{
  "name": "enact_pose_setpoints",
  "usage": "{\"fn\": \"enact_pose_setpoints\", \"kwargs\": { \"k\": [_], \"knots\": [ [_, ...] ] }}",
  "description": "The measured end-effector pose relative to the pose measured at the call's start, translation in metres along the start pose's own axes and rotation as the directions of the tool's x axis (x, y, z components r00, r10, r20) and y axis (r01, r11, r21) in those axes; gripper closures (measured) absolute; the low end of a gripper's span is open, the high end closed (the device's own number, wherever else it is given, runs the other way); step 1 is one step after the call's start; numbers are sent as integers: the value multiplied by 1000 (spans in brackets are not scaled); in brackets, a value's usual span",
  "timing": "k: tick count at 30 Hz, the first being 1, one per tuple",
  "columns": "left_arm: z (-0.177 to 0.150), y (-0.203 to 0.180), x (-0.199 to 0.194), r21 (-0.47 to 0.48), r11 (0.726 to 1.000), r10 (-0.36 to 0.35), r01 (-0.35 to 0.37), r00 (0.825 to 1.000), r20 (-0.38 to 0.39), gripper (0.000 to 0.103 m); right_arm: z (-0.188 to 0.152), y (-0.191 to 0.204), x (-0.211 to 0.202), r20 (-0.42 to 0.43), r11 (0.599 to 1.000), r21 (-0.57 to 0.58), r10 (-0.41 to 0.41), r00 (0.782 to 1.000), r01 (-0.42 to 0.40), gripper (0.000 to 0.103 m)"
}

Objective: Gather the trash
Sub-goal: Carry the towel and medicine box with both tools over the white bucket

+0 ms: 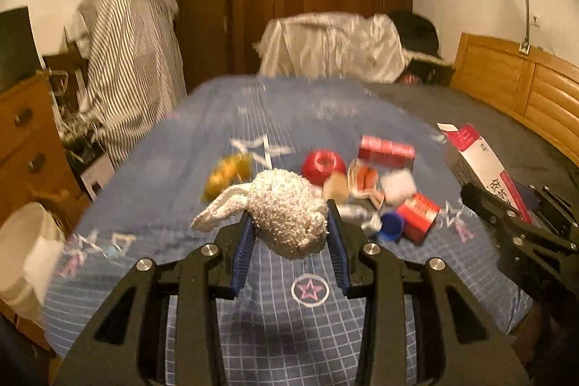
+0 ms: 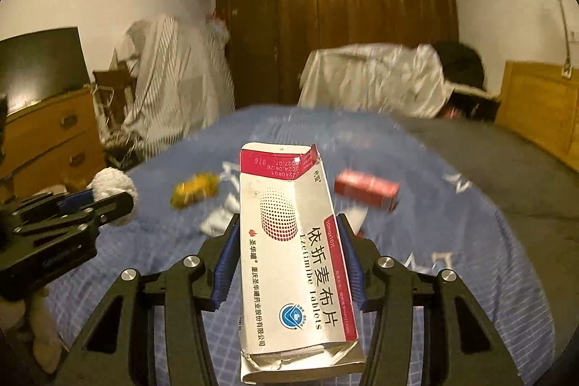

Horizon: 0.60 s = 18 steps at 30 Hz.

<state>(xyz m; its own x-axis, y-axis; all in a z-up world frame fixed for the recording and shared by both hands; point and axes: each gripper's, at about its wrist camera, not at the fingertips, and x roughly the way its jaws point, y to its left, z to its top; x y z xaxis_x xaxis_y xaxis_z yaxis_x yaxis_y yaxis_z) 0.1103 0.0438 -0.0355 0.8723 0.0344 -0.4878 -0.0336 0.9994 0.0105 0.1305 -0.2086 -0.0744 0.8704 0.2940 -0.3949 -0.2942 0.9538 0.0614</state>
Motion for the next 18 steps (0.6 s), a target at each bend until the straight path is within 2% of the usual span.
{"fn": "enact_pose_setpoints", "kwargs": {
  "k": [6,18],
  "knots": [
    [13,-6,-24,5,1000,21,-21,997,80,67,19,11,-23,78,999,-10,-47,996,48,50],
    [18,-8,-30,-6,1000,14,-14,996,93,67,36,17,-36,94,998,-23,-50,994,53,50]
  ]
}}
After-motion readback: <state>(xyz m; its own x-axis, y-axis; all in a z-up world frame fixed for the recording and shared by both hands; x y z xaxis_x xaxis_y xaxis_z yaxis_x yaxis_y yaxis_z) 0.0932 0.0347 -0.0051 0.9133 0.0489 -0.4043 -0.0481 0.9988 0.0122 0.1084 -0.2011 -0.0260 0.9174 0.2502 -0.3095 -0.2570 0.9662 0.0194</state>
